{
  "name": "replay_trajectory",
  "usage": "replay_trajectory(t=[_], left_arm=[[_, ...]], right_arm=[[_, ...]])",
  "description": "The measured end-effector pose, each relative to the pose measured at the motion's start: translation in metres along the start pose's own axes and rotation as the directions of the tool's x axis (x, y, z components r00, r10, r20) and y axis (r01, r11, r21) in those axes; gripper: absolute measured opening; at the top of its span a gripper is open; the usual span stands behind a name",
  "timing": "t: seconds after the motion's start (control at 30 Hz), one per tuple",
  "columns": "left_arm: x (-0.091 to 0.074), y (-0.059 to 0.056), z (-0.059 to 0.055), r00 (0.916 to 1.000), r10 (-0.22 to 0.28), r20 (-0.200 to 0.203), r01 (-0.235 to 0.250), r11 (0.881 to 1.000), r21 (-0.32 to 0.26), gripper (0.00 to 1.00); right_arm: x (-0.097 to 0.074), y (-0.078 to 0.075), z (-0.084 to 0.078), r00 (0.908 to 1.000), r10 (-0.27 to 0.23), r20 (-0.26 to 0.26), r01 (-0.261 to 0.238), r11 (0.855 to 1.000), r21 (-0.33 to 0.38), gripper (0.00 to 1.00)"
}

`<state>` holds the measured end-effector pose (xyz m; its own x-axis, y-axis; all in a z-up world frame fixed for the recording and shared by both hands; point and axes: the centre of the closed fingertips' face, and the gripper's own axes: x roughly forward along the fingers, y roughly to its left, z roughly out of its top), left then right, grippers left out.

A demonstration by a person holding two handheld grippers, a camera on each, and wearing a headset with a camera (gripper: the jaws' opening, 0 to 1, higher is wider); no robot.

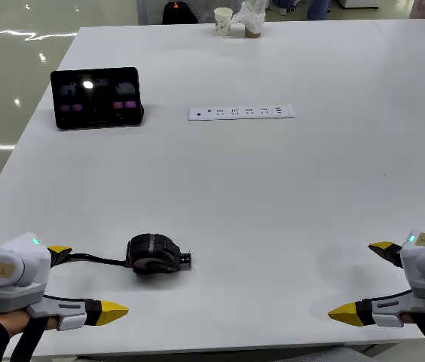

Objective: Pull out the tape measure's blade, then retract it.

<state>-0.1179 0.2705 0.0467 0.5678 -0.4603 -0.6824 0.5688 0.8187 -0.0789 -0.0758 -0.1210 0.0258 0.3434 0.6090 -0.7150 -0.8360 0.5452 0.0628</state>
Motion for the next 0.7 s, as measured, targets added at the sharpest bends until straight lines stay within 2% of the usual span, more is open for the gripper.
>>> replay_trajectory(t=[0.23,0.57,0.7], left_arm=[[0.0003,0.0024,-0.0002,1.0000,0.001,-0.004,-0.001,1.000,-0.002,0.99],[0.0023,0.0019,0.0003,0.9998,-0.010,-0.014,0.011,1.000,0.027,0.99],[0.0025,0.0030,-0.0007,0.9996,-0.011,-0.025,0.012,0.999,0.034,0.99]], right_arm=[[0.0006,-0.0014,-0.0010,1.0000,0.000,-0.002,0.000,1.000,0.000,0.99],[0.0020,-0.0021,-0.0019,0.9999,0.003,-0.013,-0.003,1.000,0.000,0.99],[0.0020,-0.0055,-0.0001,1.0000,0.001,-0.001,-0.001,1.000,-0.001,0.99]])
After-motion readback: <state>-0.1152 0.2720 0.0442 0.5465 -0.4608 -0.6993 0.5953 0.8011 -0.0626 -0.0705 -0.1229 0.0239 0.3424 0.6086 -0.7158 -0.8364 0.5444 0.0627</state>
